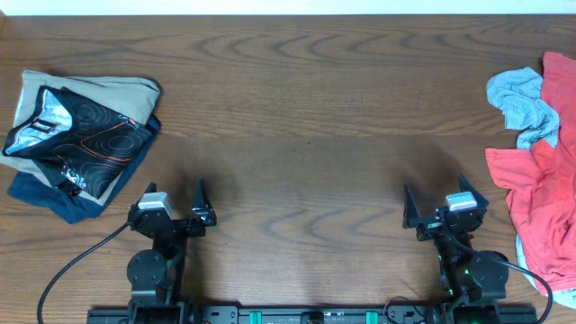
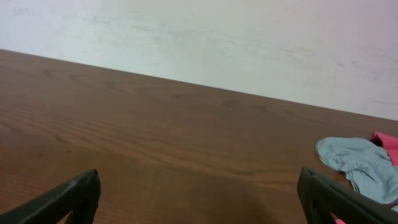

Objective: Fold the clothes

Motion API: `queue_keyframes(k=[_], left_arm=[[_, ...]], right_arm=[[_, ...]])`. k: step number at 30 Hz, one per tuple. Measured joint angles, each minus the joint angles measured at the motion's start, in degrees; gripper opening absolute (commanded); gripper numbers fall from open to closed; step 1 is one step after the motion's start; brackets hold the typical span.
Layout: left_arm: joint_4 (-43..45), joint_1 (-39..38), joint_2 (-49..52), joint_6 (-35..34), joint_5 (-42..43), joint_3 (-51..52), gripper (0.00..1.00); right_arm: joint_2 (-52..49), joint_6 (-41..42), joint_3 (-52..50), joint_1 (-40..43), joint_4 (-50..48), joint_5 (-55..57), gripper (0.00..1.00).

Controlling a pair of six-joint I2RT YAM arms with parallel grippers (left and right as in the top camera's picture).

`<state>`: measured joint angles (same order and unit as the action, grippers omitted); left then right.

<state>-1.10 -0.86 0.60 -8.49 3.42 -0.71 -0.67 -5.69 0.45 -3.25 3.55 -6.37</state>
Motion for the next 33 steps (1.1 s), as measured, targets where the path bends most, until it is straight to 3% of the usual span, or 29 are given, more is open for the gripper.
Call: queue_keyframes(k=[18,24,33], left_arm=[[0.0,0.0,0.0,0.0,0.0,0.0,0.98],[-0.2,0.0,0.2,-1.8,0.1,-0.2,0.98],[-12.8,0.0,10.9,-2.2,2.8,-9.1,0.98]], right_arm=[[0.0,0.1,0.0,0.0,0.0,-0.1,0.99],[-0.1,3.5,0.0,0.0,0.1,-0.3,0.99],[-8.0,7.2,4.9,0.0,8.0,2.0,0.99]])
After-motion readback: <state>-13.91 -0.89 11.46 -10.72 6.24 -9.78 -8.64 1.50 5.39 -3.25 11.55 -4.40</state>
